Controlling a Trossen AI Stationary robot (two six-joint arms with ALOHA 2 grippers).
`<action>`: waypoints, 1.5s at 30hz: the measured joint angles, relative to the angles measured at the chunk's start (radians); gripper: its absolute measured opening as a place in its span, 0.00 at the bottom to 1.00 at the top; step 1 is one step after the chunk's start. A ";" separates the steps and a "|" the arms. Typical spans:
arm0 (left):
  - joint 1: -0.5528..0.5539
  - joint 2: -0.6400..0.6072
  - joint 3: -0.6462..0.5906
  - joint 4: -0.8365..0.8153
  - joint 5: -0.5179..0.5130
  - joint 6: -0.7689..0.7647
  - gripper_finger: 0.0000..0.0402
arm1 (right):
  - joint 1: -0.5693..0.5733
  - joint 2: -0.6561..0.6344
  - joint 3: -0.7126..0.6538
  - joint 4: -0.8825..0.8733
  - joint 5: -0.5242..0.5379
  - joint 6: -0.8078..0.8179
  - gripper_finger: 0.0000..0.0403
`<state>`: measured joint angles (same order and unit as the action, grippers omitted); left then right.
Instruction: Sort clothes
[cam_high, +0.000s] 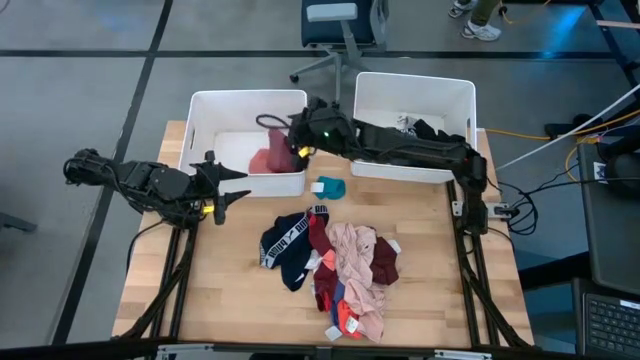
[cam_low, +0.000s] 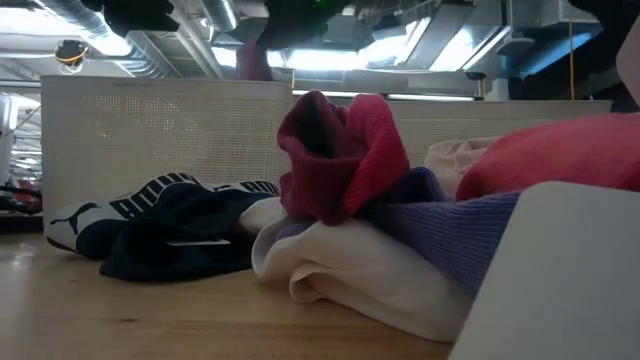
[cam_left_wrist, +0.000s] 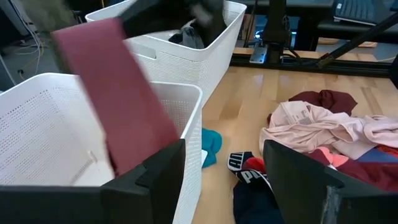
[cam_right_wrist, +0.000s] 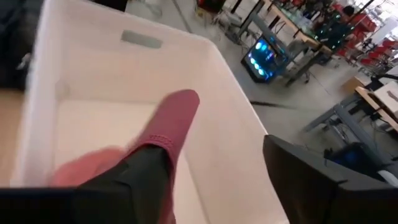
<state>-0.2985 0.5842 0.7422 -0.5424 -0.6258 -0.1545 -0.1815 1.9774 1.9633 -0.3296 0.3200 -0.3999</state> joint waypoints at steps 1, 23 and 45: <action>0.000 0.000 0.000 0.000 0.000 0.001 0.52 | 0.015 -0.016 0.000 -0.034 0.018 -0.001 0.65; 0.000 0.013 -0.029 0.008 0.000 -0.053 0.52 | 0.204 -0.140 -0.002 -0.684 0.119 0.211 0.66; -0.002 0.022 -0.082 0.013 0.001 -0.127 0.52 | 0.662 -0.153 -0.337 -1.103 -0.025 0.831 0.66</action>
<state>-0.3008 0.6060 0.6605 -0.5291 -0.6250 -0.2813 0.4805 1.8240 1.6265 -1.4323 0.2947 0.4312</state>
